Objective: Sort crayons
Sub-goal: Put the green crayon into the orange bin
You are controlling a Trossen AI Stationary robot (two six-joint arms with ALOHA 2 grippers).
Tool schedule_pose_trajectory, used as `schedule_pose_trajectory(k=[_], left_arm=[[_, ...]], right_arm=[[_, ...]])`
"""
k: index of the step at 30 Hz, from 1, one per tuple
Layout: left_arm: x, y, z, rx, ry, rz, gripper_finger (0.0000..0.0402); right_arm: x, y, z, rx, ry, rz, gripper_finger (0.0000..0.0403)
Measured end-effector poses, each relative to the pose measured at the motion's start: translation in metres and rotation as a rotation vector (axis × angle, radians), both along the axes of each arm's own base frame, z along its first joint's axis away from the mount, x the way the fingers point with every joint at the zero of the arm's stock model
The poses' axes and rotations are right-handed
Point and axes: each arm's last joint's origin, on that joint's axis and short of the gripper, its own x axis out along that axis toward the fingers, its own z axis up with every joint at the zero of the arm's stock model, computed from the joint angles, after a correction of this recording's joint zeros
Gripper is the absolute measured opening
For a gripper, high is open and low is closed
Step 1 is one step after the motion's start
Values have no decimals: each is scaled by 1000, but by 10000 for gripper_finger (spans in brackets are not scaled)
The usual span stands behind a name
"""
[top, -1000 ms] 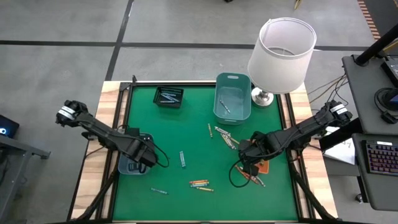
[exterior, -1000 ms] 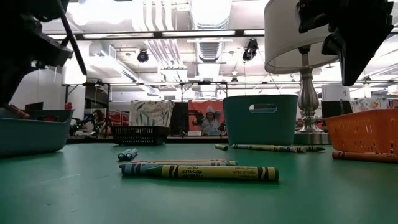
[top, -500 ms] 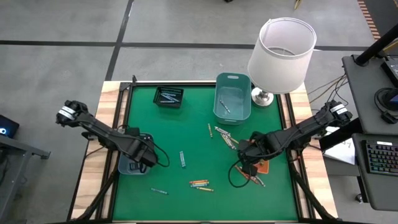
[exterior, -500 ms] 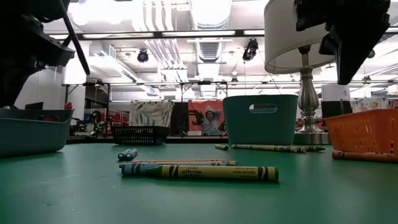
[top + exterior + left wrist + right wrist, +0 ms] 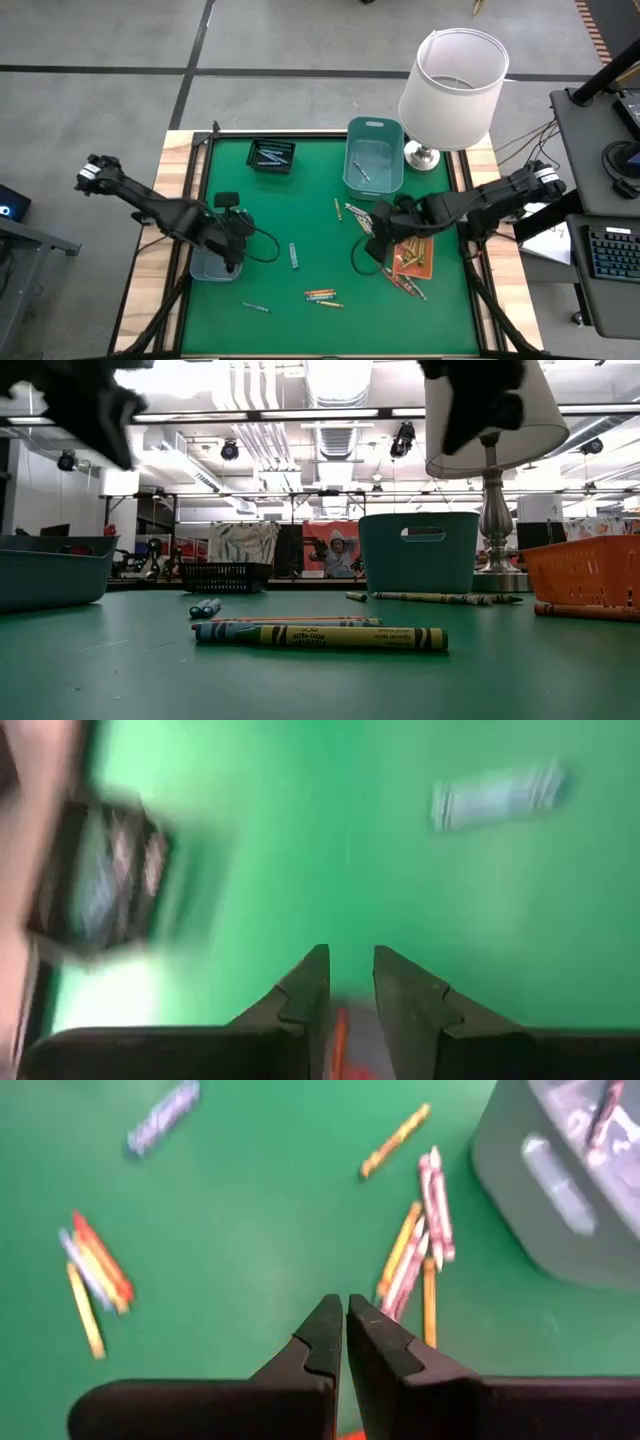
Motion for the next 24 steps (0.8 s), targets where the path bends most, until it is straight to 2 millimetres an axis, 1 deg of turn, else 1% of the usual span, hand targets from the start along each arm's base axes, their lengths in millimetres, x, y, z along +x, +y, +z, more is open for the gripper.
schedule_pose_trajectory(k=[3, 5, 8, 10, 15, 20, 24], left_arm=[[0, 3, 15, 45, -191, -37, 64], [1, 5, 25, 94, -315, -31, 64], [0, 8, 37, 167, -442, 7, 64], [-1, 10, 43, 211, -495, 41, 64], [-1, 12, 45, 289, -535, 104, 64], [3, 10, 42, 310, -520, 106, 64], [6, 9, 39, 320, -502, 101, 64]], right_arm=[[8, -12, 3, 11, -59, -42, 13], [14, -18, 3, 9, -94, -61, 13], [24, -24, -1, -8, -125, -70, 13], [34, -27, -4, -10, -141, -75, 13], [59, -32, -14, -24, -113, -88, 13], [87, -35, -24, -27, -83, -109, 13], [105, -36, -31, -22, -45, -139, 13]])
